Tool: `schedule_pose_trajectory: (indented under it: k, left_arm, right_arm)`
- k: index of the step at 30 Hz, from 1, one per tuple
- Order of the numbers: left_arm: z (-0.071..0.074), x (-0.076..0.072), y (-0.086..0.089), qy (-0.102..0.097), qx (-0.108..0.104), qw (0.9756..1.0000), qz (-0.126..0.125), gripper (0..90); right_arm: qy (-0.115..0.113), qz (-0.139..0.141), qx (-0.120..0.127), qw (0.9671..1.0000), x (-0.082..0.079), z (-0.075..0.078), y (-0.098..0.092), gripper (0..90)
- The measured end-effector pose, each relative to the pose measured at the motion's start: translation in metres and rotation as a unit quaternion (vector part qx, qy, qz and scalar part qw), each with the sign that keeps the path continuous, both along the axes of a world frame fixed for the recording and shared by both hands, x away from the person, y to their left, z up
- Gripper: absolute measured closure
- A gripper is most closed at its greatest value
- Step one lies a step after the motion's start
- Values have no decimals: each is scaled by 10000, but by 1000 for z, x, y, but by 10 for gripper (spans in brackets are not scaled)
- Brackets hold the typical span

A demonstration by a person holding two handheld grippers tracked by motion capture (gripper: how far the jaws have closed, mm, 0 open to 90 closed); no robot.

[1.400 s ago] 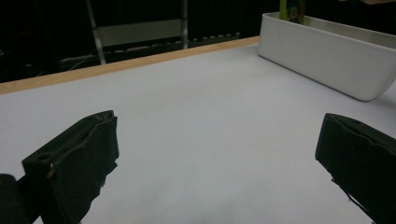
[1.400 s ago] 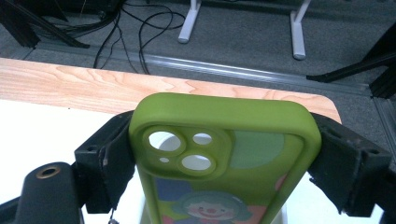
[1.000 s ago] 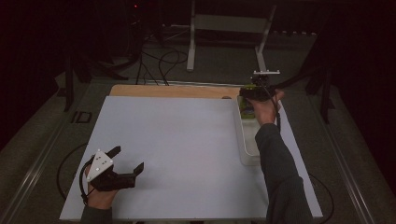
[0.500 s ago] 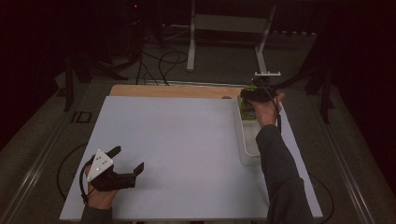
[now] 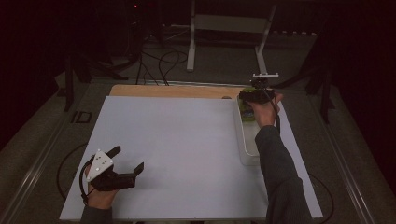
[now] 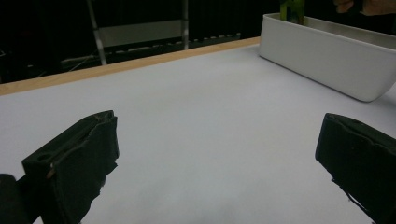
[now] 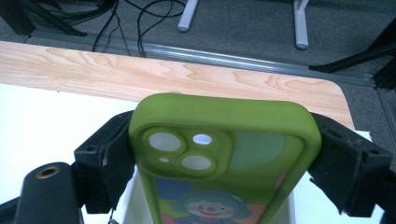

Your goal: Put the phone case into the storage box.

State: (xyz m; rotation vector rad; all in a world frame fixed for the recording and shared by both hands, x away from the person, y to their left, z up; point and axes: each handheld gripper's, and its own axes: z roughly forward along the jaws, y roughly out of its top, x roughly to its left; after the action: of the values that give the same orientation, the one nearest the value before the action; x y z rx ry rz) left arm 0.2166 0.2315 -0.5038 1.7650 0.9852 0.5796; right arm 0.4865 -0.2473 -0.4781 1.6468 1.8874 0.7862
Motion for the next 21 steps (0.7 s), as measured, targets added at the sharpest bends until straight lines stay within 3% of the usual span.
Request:
schedule_pose_trajectory:
  k: [21]
  left_arm:
    - [1, 0, 2, -17, -14, 10000, 21, 0]
  right_arm:
    - [39, 7, -98, 9999, 1, -4, 3, 150]
